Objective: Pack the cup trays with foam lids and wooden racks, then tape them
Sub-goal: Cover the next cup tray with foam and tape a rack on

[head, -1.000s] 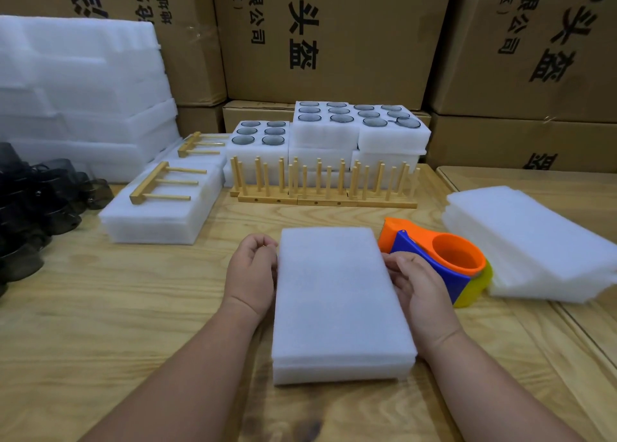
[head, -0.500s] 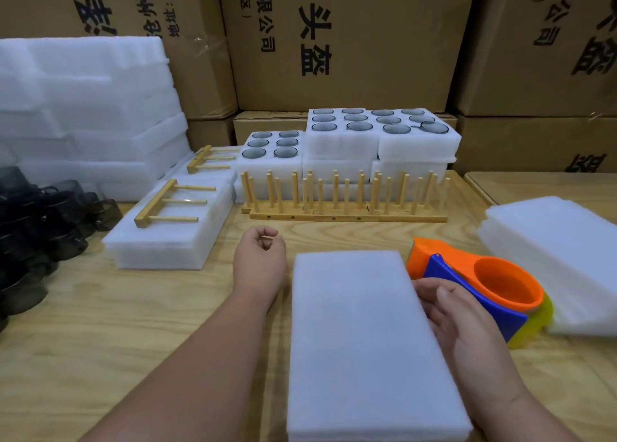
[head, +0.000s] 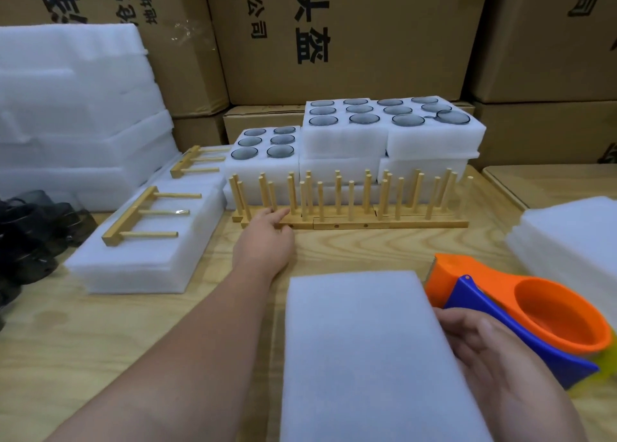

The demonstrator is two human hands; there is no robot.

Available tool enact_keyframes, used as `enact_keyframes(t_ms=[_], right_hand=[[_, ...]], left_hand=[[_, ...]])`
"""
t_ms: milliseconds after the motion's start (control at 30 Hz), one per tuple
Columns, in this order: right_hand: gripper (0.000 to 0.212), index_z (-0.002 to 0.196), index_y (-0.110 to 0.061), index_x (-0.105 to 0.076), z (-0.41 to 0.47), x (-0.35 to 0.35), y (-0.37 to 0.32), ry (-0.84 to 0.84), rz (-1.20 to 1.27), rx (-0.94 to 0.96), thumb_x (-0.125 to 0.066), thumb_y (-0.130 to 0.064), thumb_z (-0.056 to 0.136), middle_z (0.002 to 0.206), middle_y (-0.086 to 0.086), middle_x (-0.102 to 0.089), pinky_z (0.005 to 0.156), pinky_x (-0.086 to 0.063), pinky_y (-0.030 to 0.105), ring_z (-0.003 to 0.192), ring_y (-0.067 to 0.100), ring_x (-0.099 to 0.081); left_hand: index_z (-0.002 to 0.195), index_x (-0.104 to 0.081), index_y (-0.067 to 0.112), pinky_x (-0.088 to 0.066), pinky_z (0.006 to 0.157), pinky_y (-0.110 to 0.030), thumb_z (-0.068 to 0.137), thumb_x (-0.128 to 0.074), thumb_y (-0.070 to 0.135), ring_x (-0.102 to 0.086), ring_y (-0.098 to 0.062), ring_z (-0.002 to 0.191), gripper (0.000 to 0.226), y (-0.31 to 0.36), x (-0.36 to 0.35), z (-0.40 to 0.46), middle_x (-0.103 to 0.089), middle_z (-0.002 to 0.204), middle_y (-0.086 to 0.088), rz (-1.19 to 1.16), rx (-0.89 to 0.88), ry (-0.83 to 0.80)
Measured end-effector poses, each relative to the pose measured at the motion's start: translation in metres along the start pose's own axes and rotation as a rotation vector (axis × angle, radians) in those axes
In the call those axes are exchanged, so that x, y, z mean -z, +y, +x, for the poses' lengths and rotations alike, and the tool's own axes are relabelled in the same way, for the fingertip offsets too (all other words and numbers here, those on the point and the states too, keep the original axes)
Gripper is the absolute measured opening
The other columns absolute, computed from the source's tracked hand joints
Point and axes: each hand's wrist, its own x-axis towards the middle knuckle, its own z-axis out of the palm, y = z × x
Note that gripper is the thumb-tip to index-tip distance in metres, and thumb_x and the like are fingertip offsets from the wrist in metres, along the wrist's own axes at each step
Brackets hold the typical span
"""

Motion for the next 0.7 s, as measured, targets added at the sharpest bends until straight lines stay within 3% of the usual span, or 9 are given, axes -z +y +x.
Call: enact_keyframes(t_ms=[100, 167, 233, 300, 367, 467, 533, 633, 700], right_hand=[[0.048, 0.102, 0.006, -0.065, 0.003, 0.000, -0.001, 0.005, -0.003, 0.016, -0.047, -0.031, 0.076, 0.097, 0.019, -0.077, 0.068, -0.062, 0.032, 0.083, 0.021, -0.076], [0.044, 0.098, 0.004, -0.067, 0.004, 0.000, -0.001, 0.005, -0.002, 0.030, -0.047, -0.030, 0.078, 0.095, 0.018, -0.077, 0.065, -0.061, 0.029, 0.080, 0.020, -0.076], [0.036, 0.087, -0.003, -0.073, 0.004, 0.000, 0.002, 0.010, -0.012, 0.045, -0.045, -0.025, 0.089, 0.094, 0.017, -0.078, 0.062, -0.061, 0.026, 0.080, 0.020, -0.076], [0.045, 0.077, -0.010, -0.078, 0.004, -0.001, 0.004, 0.016, -0.054, 0.040, -0.040, -0.020, 0.099, 0.095, 0.016, -0.078, 0.069, -0.061, 0.035, 0.084, 0.020, -0.077], [0.047, 0.081, -0.014, -0.080, 0.002, -0.002, 0.006, 0.030, -0.091, 0.050, -0.039, -0.021, 0.103, 0.098, 0.017, -0.078, 0.080, -0.054, 0.042, 0.092, 0.024, -0.076], [0.037, 0.088, -0.016, -0.079, 0.000, -0.002, 0.006, 0.009, -0.111, 0.054, -0.048, -0.034, 0.095, 0.104, 0.018, -0.077, 0.089, -0.050, 0.047, 0.102, 0.029, -0.073], [0.039, 0.090, -0.016, -0.078, -0.001, -0.002, 0.006, 0.000, -0.134, 0.056, -0.047, -0.040, 0.088, 0.104, 0.017, -0.077, 0.092, -0.050, 0.048, 0.104, 0.029, -0.073], [0.040, 0.091, -0.017, -0.078, -0.003, -0.003, 0.003, -0.014, -0.194, 0.082, -0.046, -0.041, 0.090, 0.103, 0.015, -0.077, 0.090, -0.051, 0.045, 0.103, 0.027, -0.073], [0.040, 0.091, -0.018, -0.078, -0.004, -0.003, 0.002, -0.013, -0.220, 0.090, -0.046, -0.042, 0.091, 0.102, 0.013, -0.078, 0.088, -0.052, 0.043, 0.102, 0.025, -0.074]], left_hand=[[0.145, -0.054, 0.035, -0.035, 0.111, -0.033, 0.095, -0.050, 0.028, -0.042, -0.017, 0.143, 0.051, -0.002, -0.002, 0.002, -0.039, 0.160, 0.011, 0.003, 0.018, -0.005], [0.144, -0.058, 0.029, -0.034, 0.111, -0.030, 0.096, -0.052, 0.025, -0.044, -0.017, 0.141, 0.049, -0.002, -0.002, -0.001, -0.044, 0.158, 0.007, -0.070, 0.027, 0.027], [0.137, -0.064, 0.025, -0.037, 0.102, -0.024, 0.097, -0.054, 0.022, -0.056, -0.014, 0.125, 0.042, -0.002, 0.001, -0.007, -0.056, 0.145, 0.004, -0.186, 0.029, 0.101], [0.129, -0.068, 0.025, -0.041, 0.094, -0.023, 0.097, -0.058, 0.023, -0.061, -0.009, 0.104, 0.033, -0.002, 0.007, -0.016, -0.066, 0.126, 0.004, -0.330, 0.069, 0.196], [0.114, -0.070, 0.032, -0.050, 0.085, -0.029, 0.097, -0.060, 0.026, -0.066, -0.010, 0.090, 0.021, -0.004, 0.014, -0.027, -0.072, 0.104, 0.004, -0.484, 0.141, 0.275], [0.091, -0.063, 0.037, -0.046, 0.069, -0.026, 0.098, -0.059, 0.023, -0.061, 0.011, 0.069, 0.015, -0.009, 0.023, -0.049, -0.069, 0.088, 0.014, -0.568, 0.168, 0.363], [0.090, -0.063, 0.035, -0.046, 0.070, -0.025, 0.099, -0.060, 0.021, -0.062, 0.008, 0.073, 0.017, -0.013, 0.029, -0.064, -0.070, 0.090, 0.011, -0.603, 0.183, 0.380], [0.094, -0.059, 0.031, -0.056, 0.086, -0.039, 0.100, -0.059, 0.016, -0.071, -0.019, 0.094, 0.016, -0.015, 0.043, -0.086, -0.075, 0.099, 0.002, -0.681, 0.220, 0.386], [0.100, -0.054, 0.034, -0.055, 0.085, -0.038, 0.100, -0.060, 0.016, -0.072, -0.017, 0.092, 0.019, -0.008, 0.060, -0.100, -0.077, 0.098, 0.003, -0.722, 0.182, 0.366]])
